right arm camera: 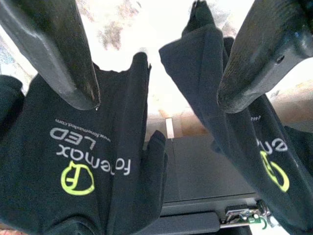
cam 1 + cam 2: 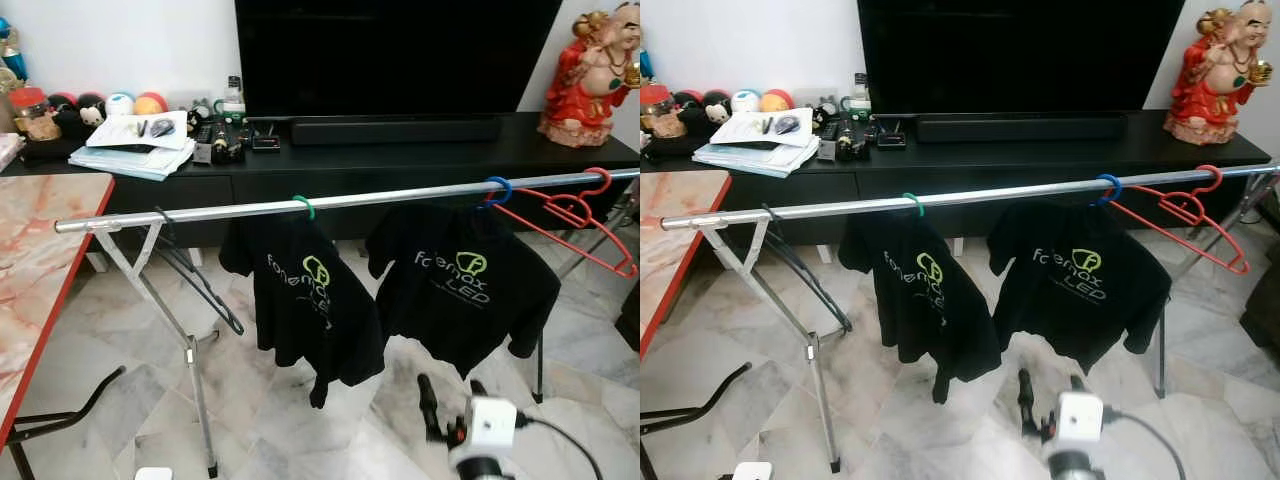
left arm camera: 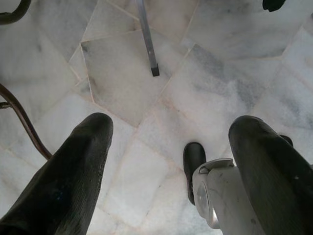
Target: Hang hanger
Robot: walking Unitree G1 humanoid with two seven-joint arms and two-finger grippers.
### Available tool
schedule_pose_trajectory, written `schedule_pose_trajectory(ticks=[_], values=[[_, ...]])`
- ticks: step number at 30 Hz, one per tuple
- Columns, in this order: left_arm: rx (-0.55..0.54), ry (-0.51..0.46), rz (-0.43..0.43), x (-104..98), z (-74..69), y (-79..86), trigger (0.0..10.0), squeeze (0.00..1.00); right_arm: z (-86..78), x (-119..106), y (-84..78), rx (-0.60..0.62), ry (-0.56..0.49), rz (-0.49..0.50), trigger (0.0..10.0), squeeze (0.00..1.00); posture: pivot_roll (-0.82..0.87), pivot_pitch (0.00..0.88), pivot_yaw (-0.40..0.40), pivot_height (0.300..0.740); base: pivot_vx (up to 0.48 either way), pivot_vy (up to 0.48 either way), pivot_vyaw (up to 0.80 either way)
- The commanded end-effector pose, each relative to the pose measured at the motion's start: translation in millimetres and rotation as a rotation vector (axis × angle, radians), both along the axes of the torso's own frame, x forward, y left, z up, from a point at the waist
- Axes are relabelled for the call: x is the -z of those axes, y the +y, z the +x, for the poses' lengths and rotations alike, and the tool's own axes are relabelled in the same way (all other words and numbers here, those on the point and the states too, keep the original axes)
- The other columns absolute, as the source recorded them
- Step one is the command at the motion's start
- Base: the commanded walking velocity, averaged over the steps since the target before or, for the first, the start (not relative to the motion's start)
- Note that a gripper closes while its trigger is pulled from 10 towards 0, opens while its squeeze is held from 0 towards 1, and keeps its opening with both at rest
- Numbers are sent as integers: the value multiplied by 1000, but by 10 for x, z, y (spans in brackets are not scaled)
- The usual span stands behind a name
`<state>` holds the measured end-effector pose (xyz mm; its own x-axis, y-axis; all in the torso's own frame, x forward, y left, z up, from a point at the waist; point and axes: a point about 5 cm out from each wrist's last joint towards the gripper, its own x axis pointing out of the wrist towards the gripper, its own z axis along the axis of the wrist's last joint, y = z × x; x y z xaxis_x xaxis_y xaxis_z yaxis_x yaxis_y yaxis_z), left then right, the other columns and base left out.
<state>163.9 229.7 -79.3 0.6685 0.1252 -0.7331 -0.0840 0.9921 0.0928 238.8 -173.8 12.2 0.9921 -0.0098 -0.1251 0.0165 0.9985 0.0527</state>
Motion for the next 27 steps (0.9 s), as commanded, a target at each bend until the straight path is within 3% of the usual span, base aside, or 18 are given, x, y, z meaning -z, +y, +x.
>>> schedule_pose_trajectory(ticks=[1, 7, 13, 21, 27], values=[[-25, 29, -8, 33, -72, 26, 10000, 0, 64, -81, 54, -20, -6, 20, 10000, 0, -53, 77, -31, 740, 0, 0, 0], [-32, 75, -17, 85, -168, 5, 10000, 0, 165, -160, 56, -48, -27, 2, 10000, 0, -51, 68, -28, 740, 0, 0, 0], [-39, 107, -21, 119, -246, 5, 10000, 0, 214, -257, 62, -76, -49, 23, 10000, 0, -49, 72, -26, 740, 0, 0, 767], [-37, 120, -18, 120, -272, 49, 10000, 0, 259, -319, 183, -124, -69, 52, 10000, 0, -50, 66, -14, 740, 0, 0, 606], [-26, 119, -21, 117, -248, 29, 10000, 0, 257, -313, 164, -108, -53, 64, 10000, 0, -53, 55, -11, 740, 81, 0, 0]])
